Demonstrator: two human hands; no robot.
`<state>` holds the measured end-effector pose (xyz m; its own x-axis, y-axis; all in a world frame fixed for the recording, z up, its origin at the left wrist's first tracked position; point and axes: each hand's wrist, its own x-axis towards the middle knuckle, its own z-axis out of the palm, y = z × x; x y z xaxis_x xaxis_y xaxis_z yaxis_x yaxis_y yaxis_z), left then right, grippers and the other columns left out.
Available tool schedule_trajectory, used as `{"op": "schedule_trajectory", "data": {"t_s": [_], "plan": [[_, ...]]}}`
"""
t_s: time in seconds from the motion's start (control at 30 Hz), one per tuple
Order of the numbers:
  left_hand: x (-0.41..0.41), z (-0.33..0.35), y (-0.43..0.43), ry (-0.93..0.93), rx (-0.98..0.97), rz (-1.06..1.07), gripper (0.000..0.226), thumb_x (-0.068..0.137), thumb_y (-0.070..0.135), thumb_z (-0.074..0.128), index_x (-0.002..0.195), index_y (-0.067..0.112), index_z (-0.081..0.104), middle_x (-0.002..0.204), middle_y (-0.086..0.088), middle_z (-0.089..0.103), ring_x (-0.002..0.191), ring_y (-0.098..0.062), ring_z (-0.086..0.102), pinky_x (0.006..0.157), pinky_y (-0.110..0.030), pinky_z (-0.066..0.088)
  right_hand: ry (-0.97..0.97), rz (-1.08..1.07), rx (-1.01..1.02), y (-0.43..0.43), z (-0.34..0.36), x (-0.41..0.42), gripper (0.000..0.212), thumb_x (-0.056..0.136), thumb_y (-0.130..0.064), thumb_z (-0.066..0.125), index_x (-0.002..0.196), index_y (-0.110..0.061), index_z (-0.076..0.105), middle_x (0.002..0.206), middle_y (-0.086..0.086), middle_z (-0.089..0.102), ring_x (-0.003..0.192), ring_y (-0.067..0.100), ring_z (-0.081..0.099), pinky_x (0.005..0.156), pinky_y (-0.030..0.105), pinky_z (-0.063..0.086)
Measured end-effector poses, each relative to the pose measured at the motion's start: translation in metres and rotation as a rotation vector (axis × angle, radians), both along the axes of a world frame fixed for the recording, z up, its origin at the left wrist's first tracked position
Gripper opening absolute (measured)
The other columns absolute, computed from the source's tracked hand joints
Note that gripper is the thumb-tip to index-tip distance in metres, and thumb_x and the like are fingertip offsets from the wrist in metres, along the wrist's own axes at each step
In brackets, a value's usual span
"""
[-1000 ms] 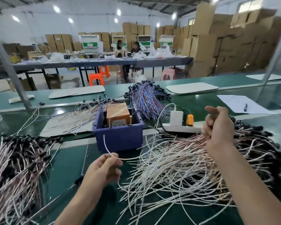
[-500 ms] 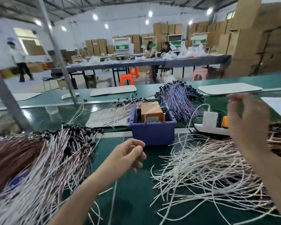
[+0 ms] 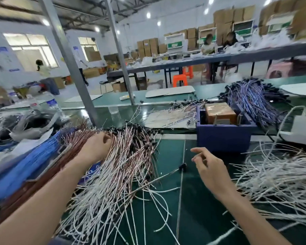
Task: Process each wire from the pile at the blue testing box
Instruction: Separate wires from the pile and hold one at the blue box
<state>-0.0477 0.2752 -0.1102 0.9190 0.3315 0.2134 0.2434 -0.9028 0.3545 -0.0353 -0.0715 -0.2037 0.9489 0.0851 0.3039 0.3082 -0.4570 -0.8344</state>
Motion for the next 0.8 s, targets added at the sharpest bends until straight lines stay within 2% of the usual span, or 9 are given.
{"op": "schedule_trajectory", "data": {"t_s": [0.07,0.1,0.2,0.23,0.37,0.47,0.6,0.73,0.8], "plan": [[0.007,-0.009,0.006,0.014,0.007,0.026,0.027,0.105,0.022,0.048,0.121,0.008,0.065,0.103,-0.004,0.066,0.082,-0.016,0.059,0.073,-0.029,0.044,0.082,0.020,0.049,-0.002,-0.004,0.000,0.027,0.103,-0.019,0.049,0.106,-0.044,0.061,0.084,-0.020,0.070,0.071,0.024,0.064,0.068,0.045,0.055],[0.012,-0.013,0.007,0.013,-0.001,0.038,0.028,0.105,0.021,0.047,0.123,0.008,0.065,0.102,-0.003,0.065,0.082,-0.016,0.059,0.076,-0.029,0.043,0.105,0.025,0.076,-0.004,-0.006,0.000,0.028,0.103,-0.019,0.049,0.105,-0.044,0.061,0.086,-0.023,0.069,0.072,0.024,0.065,0.068,0.044,0.055],[0.030,-0.024,0.008,-0.003,-0.069,0.077,0.031,0.105,0.021,0.047,0.126,0.008,0.064,0.101,-0.004,0.064,0.078,-0.014,0.058,0.076,-0.032,0.044,0.139,0.028,0.178,-0.006,-0.006,0.002,0.029,0.104,-0.017,0.046,0.104,-0.041,0.063,0.088,-0.021,0.070,0.072,0.007,0.067,0.065,0.026,0.049],[0.036,-0.026,0.007,0.001,-0.083,0.097,0.032,0.105,0.022,0.046,0.128,0.007,0.063,0.103,-0.007,0.065,0.079,-0.017,0.060,0.075,-0.033,0.045,0.157,0.029,0.221,-0.007,-0.006,0.003,0.029,0.104,-0.016,0.046,0.104,-0.039,0.064,0.088,-0.018,0.071,0.072,0.005,0.067,0.068,0.025,0.048],[0.060,-0.031,0.006,-0.004,-0.023,0.126,0.038,0.104,0.014,0.041,0.139,0.007,0.054,0.119,-0.019,0.065,0.098,-0.039,0.066,0.084,-0.045,0.056,0.213,0.024,0.332,-0.010,-0.005,0.007,0.029,0.103,-0.014,0.045,0.105,-0.034,0.067,0.087,-0.009,0.072,0.070,0.009,0.067,0.072,0.029,0.048],[0.075,-0.028,0.012,0.012,0.060,0.108,0.050,0.100,0.005,0.040,0.150,0.010,0.041,0.138,-0.023,0.054,0.113,-0.040,0.060,0.094,-0.053,0.052,0.224,0.015,0.381,-0.013,-0.005,0.012,0.030,0.103,-0.013,0.045,0.105,-0.032,0.068,0.087,-0.008,0.073,0.070,0.011,0.066,0.070,0.028,0.049],[0.087,-0.030,0.024,0.118,0.184,0.068,0.052,0.100,0.004,0.042,0.151,0.013,0.042,0.144,-0.022,0.051,0.124,-0.040,0.054,0.100,-0.052,0.048,0.239,0.010,0.427,-0.015,-0.006,0.015,0.030,0.104,-0.013,0.045,0.103,-0.031,0.069,0.086,-0.007,0.072,0.068,0.009,0.066,0.060,0.016,0.049],[0.093,-0.030,0.032,0.123,0.244,0.075,0.034,0.104,0.022,0.051,0.132,0.007,0.061,0.122,-0.022,0.061,0.112,-0.037,0.058,0.100,-0.049,0.049,0.247,0.016,0.453,-0.017,-0.006,0.017,0.030,0.103,-0.013,0.045,0.103,-0.031,0.069,0.086,-0.006,0.073,0.068,0.009,0.066,0.058,0.015,0.049],[0.090,-0.025,0.032,0.110,0.194,0.062,0.030,0.103,0.024,0.052,0.121,0.003,0.064,0.107,-0.018,0.065,0.092,-0.031,0.064,0.086,-0.047,0.055,0.247,0.024,0.461,-0.016,-0.005,0.016,0.030,0.103,-0.013,0.045,0.103,-0.031,0.069,0.086,-0.006,0.073,0.069,0.009,0.066,0.058,0.014,0.048]]}}
